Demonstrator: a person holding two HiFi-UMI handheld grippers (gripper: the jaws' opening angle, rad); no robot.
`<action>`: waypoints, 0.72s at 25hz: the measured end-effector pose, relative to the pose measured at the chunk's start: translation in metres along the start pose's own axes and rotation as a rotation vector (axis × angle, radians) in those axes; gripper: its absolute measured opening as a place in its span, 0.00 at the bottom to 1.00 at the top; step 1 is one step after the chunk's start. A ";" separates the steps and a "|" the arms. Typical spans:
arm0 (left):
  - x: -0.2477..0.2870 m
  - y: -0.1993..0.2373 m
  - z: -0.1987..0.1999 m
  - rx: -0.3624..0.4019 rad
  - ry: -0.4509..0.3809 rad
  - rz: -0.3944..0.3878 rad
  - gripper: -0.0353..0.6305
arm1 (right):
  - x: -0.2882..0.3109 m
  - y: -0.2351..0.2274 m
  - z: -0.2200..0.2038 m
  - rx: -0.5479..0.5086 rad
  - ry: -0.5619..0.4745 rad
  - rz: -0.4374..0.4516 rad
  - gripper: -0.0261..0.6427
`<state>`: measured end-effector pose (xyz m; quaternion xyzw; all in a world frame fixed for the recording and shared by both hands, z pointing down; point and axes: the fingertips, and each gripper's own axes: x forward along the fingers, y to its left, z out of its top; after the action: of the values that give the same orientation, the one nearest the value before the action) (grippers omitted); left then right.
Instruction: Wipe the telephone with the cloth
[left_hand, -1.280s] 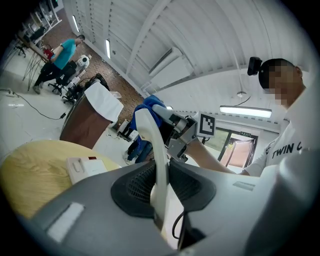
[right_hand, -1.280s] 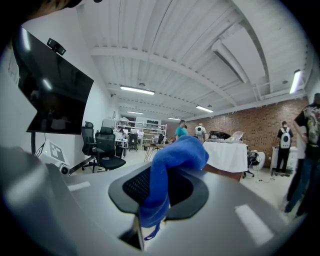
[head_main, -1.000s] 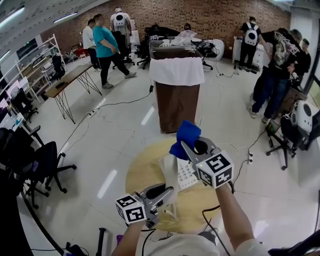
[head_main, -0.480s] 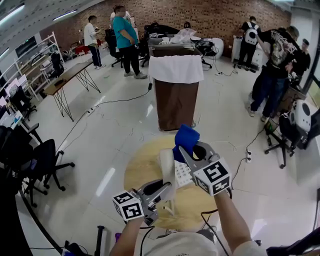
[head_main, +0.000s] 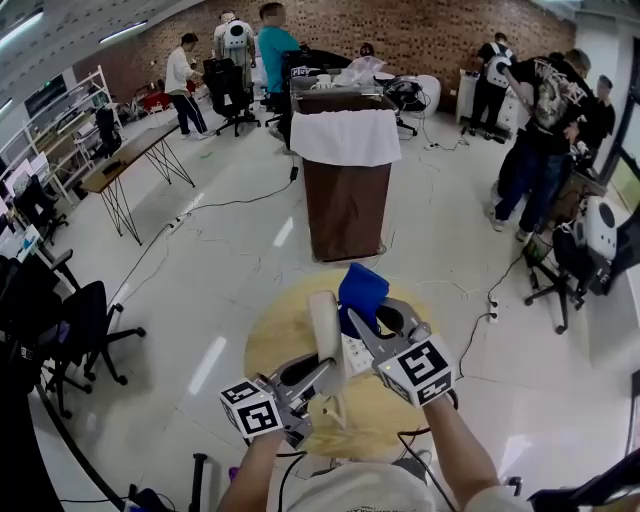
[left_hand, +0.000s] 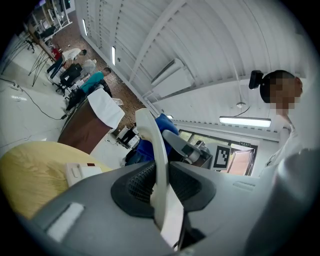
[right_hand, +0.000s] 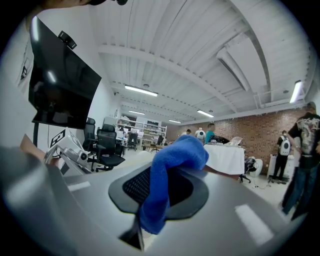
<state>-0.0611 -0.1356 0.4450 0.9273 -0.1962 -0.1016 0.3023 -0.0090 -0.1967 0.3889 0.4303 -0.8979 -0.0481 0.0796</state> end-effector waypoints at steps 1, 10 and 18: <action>0.000 0.001 0.002 -0.005 -0.005 0.000 0.18 | 0.000 0.002 0.000 0.000 0.000 0.003 0.13; 0.003 0.003 0.015 -0.022 -0.047 0.010 0.18 | -0.008 0.024 -0.013 -0.006 0.007 0.042 0.13; 0.007 0.004 0.020 -0.025 -0.076 0.039 0.18 | -0.022 0.041 -0.028 -0.054 0.029 0.081 0.13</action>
<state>-0.0626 -0.1521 0.4310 0.9148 -0.2241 -0.1335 0.3083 -0.0217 -0.1549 0.4206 0.3921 -0.9116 -0.0629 0.1061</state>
